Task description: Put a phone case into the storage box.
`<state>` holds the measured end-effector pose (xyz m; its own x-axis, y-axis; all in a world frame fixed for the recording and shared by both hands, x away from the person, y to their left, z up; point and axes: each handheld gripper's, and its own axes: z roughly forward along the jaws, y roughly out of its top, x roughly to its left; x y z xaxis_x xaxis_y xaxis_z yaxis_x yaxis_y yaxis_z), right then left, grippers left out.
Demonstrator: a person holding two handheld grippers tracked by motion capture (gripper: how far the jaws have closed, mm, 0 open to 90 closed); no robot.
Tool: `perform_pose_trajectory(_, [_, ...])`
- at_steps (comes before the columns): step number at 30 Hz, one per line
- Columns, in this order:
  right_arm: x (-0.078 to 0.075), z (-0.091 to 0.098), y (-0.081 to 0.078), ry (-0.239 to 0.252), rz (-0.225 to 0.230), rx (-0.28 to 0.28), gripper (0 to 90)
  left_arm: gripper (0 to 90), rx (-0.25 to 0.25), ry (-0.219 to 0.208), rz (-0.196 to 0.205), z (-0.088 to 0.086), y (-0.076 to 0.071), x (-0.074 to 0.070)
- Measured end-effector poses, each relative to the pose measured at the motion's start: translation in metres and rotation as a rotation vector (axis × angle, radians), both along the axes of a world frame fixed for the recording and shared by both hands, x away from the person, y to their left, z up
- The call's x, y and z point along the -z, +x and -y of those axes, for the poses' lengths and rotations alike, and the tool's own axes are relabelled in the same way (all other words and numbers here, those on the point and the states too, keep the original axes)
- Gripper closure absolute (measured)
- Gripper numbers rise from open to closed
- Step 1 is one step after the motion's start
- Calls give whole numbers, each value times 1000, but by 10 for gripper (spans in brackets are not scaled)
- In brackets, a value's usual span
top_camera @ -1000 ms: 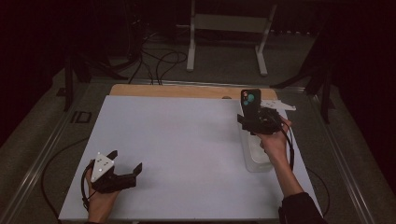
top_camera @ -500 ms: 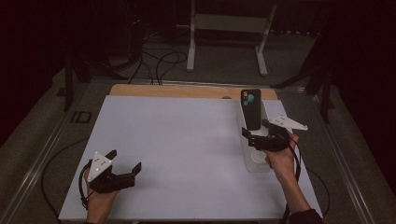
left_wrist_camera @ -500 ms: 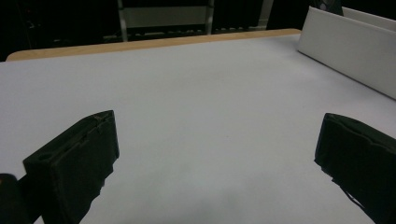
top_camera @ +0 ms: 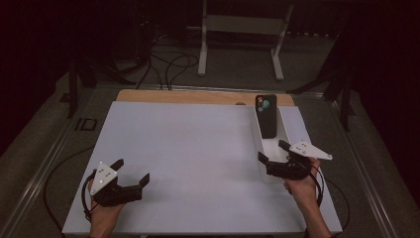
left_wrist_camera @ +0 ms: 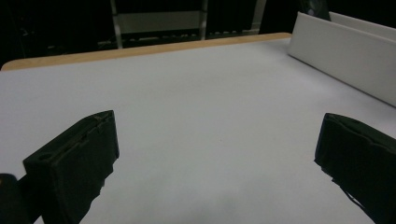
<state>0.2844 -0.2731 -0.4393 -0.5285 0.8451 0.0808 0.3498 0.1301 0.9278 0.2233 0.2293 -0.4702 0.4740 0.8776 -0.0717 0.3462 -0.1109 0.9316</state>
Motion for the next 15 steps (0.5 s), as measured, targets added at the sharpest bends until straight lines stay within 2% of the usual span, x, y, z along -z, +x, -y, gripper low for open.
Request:
perform_pose_trajectory(1, [3,3,-7,15,7,-7,84,0,5,1,6,0,-1,-1])
perform_pose_trajectory(5, [9,7,-18,21,29,-14,85,0,28,18,20,-1,-4,-2])
perform_pose_trajectory(14, [27,16,-36,38,42,-25,85,0,54,33,16,1,-4,0])
perform_pose_trajectory(15, [31,18,-41,46,56,-29,85,0,56,36,15,1,-4,0])
